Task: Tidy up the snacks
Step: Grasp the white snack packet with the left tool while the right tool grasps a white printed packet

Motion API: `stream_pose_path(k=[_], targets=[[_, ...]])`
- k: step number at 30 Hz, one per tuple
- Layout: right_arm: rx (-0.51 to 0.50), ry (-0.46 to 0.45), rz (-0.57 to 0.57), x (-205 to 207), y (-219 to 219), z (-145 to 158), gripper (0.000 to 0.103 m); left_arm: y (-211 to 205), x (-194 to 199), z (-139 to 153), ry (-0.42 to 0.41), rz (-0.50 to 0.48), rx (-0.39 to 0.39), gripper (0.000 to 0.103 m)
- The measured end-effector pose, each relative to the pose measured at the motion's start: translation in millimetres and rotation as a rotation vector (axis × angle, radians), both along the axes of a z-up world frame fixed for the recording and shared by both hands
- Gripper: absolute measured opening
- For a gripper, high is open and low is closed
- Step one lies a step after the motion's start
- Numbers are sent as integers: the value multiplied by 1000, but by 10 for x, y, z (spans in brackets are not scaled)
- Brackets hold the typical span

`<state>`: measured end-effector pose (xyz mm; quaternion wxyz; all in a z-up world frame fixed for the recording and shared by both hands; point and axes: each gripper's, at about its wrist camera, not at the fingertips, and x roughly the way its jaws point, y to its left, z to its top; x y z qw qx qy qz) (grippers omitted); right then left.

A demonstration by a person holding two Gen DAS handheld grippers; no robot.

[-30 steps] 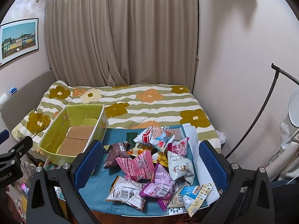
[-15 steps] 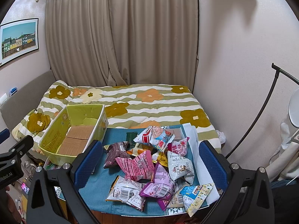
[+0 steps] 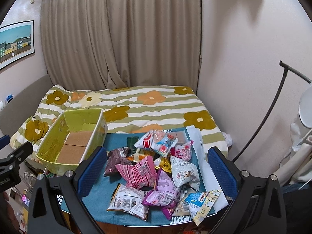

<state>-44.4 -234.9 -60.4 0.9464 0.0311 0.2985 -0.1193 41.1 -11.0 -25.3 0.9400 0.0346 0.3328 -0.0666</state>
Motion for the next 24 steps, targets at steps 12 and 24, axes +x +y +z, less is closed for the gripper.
stream_pose_path(k=[12,24], targets=[[27,180,-76,54,-467,-565,103,-586,338,-1090,288,-164,-66,103],[112,295,33,660,-1154,-1218,103,-990,669,-2128,543,-67,-192,103]])
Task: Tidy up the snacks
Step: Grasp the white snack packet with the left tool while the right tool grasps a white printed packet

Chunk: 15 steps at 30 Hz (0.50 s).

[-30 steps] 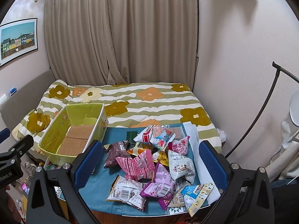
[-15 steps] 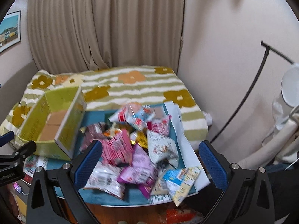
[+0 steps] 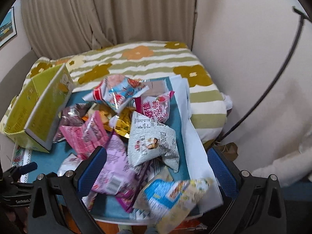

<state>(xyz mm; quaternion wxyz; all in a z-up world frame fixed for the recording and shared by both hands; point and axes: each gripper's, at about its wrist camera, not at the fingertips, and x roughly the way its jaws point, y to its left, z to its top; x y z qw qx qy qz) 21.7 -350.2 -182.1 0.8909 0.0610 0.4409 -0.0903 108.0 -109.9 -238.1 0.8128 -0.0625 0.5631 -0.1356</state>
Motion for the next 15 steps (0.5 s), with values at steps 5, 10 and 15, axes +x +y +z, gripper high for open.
stream_pose_path(k=[5,10,15], targets=[[51,48,54,324,-139,-290,103,-115,83,-304,70,40,2,103],[91,108,98,577,-231,-556,103,-201,135,-442,104,72,-47,103],[134,170,140,711,-288,-746,103,-301,167,-566,105,78,-56,101]])
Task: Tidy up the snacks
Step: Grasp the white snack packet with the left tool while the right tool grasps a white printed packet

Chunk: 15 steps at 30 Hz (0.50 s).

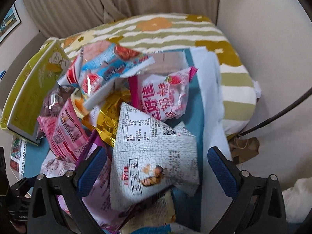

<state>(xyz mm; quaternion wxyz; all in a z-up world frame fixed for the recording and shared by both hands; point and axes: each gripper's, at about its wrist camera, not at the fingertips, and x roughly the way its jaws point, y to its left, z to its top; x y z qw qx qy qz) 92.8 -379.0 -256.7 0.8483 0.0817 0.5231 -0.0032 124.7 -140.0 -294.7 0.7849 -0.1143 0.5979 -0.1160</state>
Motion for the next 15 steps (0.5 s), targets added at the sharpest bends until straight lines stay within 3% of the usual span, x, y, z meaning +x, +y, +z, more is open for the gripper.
stream_pose_path(k=[3,5,7,11,15], targets=[[15,25,7,39,-48,-69,103,-18,1,21,14,-7,-36,86],[38,42,8,65,-93,-116,103,-89,-10,11,17,-13,-62,70],[59,58,11,97,-124,-156,102,-165,-14,6,15,-24,-70,62],[95,83,14,135,-164,-216,93,-422,-3,73,-1,-33,-40,58],[102,91,20,174,-219,-199,74,-529,9,131,-14,-38,-24,51]])
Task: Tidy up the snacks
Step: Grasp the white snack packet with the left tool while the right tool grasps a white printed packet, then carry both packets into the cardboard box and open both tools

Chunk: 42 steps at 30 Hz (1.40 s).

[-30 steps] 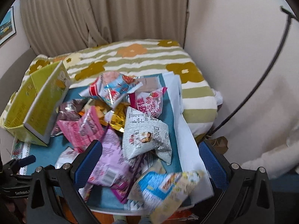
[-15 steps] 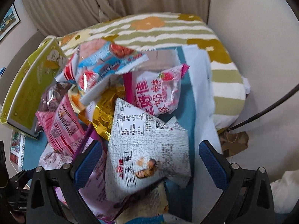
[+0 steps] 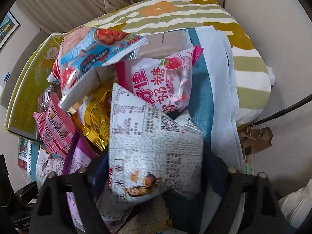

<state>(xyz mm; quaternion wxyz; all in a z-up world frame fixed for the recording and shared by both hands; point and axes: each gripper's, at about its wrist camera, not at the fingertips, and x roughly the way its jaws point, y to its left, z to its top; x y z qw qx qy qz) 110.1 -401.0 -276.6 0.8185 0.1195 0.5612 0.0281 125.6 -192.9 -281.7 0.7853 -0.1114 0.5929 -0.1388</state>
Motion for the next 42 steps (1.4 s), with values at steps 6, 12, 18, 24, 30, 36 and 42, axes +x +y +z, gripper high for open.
stream_pose_path(k=[6,12,18,24,30,36,42], targets=[[8,-22,-8,-42,-9,94,63,-100,-24,84,-17,-4,22,49],[2,-66,-22,-115,0,281,63,-133,-13,267,-45,-6,25,49],[-23,-112,-21,-197,37,525,63,-3,-40,510,-90,14,23,49],[-42,-162,-4,-259,91,853,63,407,-178,788,-162,55,6,49],[-43,-217,39,-230,239,1167,63,776,-150,1175,-242,80,-15,49],[-76,-289,93,8,645,1482,63,1186,229,1479,-317,81,-5,49],[-62,-357,116,420,1216,1740,63,1885,902,1669,-352,88,-3,49]])
